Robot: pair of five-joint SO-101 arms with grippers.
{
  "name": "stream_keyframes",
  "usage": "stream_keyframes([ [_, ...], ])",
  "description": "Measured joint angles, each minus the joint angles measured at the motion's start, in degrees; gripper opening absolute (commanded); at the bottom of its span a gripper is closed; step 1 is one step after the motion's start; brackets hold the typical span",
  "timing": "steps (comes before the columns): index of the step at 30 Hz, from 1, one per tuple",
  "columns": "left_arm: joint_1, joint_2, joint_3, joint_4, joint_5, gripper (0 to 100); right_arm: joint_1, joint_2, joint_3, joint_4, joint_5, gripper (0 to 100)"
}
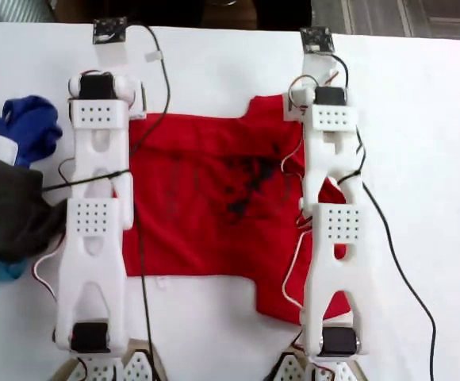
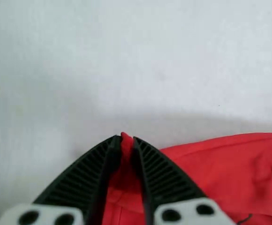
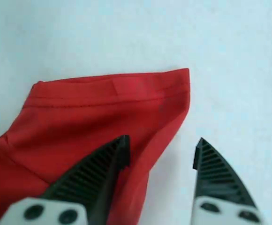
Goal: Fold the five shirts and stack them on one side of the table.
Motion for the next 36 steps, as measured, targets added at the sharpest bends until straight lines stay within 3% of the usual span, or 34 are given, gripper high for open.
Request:
stream_keyframes([
  [6,0.0,0.0,0.0,0.0,0.0,3,0.0,5.89,-5.36,0.88,0.0,20.4],
  [10,0.0,0.0,0.0,0.0,0.0,3,0.09,6.33,-5.54,-1.41,0.0,0.3],
  [17,0.0,0.0,0.0,0.0,0.0,3,1.05,6.51,-7.12,-3.69,6.68,1.9],
  [28,0.0,0.0,0.0,0.0,0.0,3,3.96,1.49,-19.08,10.2,8.53,2.0],
  [36,0.0,-3.16,0.0,0.53,0.0,3,3.96,-8.09,-19.69,18.55,8.62,2.0],
])
